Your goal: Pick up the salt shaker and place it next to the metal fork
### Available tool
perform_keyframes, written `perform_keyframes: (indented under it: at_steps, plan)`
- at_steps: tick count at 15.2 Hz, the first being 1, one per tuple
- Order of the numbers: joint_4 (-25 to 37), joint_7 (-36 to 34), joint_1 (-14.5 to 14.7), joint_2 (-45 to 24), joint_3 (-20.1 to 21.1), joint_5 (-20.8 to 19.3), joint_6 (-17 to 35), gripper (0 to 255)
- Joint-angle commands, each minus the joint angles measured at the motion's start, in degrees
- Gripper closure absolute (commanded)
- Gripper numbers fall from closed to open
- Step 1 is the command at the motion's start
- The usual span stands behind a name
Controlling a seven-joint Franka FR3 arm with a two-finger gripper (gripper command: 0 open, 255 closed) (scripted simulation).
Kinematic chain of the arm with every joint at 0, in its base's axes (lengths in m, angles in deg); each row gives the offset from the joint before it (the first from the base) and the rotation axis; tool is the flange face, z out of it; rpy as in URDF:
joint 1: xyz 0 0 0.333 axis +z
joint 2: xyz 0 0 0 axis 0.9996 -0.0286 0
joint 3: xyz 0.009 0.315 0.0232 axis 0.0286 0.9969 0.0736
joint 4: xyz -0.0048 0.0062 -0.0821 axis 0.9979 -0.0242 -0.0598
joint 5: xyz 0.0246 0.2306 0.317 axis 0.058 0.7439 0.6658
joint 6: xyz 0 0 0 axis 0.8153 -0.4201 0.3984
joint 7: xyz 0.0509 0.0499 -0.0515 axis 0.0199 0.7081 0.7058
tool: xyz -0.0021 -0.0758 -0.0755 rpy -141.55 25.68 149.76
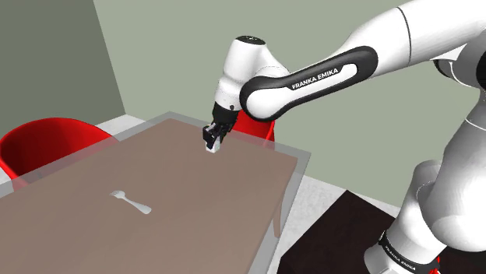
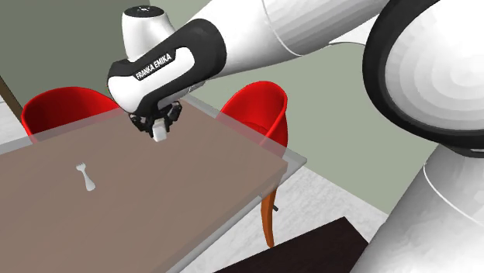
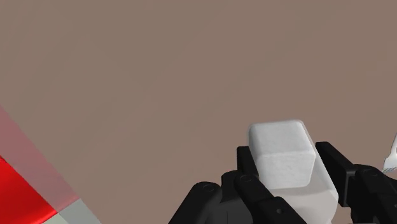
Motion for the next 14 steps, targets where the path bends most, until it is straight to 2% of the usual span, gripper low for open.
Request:
perform_keyframes:
  at_steps: [1, 8, 14]
  plan:
    - [1.67, -3.19, 1.13, -1.54, 1.12, -1.49, -0.38, 255]
    - [11.37, -14.32, 6.39, -8.99, 4.50, -7.34, -4.13, 255]
    - [22.87, -22.23, 12.10, -17.29, 6.03, -12.10, -9.05, 255]
